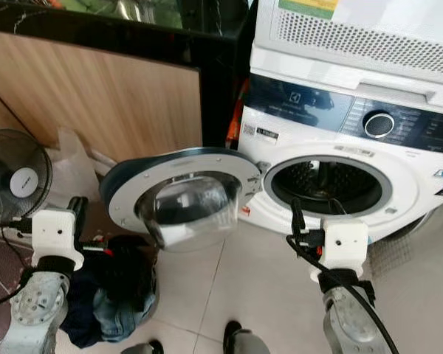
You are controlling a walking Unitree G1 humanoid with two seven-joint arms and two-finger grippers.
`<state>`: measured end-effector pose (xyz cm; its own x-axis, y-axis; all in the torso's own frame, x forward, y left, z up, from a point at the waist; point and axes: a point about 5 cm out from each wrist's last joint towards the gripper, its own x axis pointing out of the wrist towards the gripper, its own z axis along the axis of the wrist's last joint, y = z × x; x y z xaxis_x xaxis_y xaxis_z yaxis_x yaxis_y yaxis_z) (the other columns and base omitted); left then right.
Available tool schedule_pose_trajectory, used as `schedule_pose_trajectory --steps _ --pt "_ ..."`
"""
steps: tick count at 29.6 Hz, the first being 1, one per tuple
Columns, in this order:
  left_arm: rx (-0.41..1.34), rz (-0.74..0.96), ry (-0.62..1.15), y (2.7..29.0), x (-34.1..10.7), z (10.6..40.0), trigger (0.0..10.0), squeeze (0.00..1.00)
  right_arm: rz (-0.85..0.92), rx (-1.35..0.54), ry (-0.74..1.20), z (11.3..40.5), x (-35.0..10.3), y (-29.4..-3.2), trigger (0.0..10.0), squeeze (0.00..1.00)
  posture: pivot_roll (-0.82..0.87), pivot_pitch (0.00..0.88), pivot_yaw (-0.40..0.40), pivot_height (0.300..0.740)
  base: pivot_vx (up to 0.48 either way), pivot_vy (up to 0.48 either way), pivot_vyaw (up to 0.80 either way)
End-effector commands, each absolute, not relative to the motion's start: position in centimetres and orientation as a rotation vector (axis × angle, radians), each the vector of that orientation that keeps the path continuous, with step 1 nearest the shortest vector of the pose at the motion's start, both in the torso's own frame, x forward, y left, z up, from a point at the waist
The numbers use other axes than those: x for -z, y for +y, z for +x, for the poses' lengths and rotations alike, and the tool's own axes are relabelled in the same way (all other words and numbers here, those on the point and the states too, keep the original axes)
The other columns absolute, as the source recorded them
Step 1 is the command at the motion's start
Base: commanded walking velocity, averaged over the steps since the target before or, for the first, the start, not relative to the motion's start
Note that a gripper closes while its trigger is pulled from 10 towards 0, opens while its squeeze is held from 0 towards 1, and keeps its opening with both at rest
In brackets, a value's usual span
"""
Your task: Clothes washing
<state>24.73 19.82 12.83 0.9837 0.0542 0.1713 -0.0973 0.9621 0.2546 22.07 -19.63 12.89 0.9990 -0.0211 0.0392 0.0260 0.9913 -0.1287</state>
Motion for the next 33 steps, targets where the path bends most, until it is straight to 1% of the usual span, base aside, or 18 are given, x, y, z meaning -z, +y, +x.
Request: schedule_pose_trajectory --steps 1,9,24,27,30,33 --pt "-0.078 0.263 -0.158 20.01 -12.98 24.52 10.0 0.0 -0.121 0.026 -0.039 21.79 -13.09 -19.56 10.0 0.0 0.06 0.303 0.008 0.74 0.0 0.0 0.0" --pt "-0.075 0.27 -0.154 20.13 -13.22 24.32 10.0 0.0 -0.108 0.008 -0.044 21.98 -13.06 -18.98 10.0 0.0 0.07 0.313 0.014 0.74 0.0 0.0 0.0" --pt "-0.067 0.278 -0.143 20.36 -13.39 24.07 10.0 0.0 -0.104 0.004 -0.037 21.95 -12.83 -18.82 10.0 0.0 0.08 0.323 0.033 0.74 0.0 0.0 0.0" --pt "-0.063 0.278 -0.141 20.33 -13.41 24.09 10.0 0.0 -0.103 0.004 -0.035 21.92 -12.8 -18.75 10.0 0.0 0.08 0.324 0.035 0.73 0.0 0.0 0.0" --pt "-0.059 0.278 -0.139 20.33 -13.42 24.08 10.0 0.0 -0.099 0.0 -0.033 21.9 -12.71 -18.64 10.0 0.0 0.08 0.324 0.036 0.7 0.0 0.0 0.0" --pt "-0.059 0.28 -0.136 20.37 -13.39 24.04 10.0 0.0 -0.099 -0.002 -0.033 21.9 -12.69 -18.61 10.0 0.0 0.09 0.325 0.036 0.68 0.0 0.0 0.0"
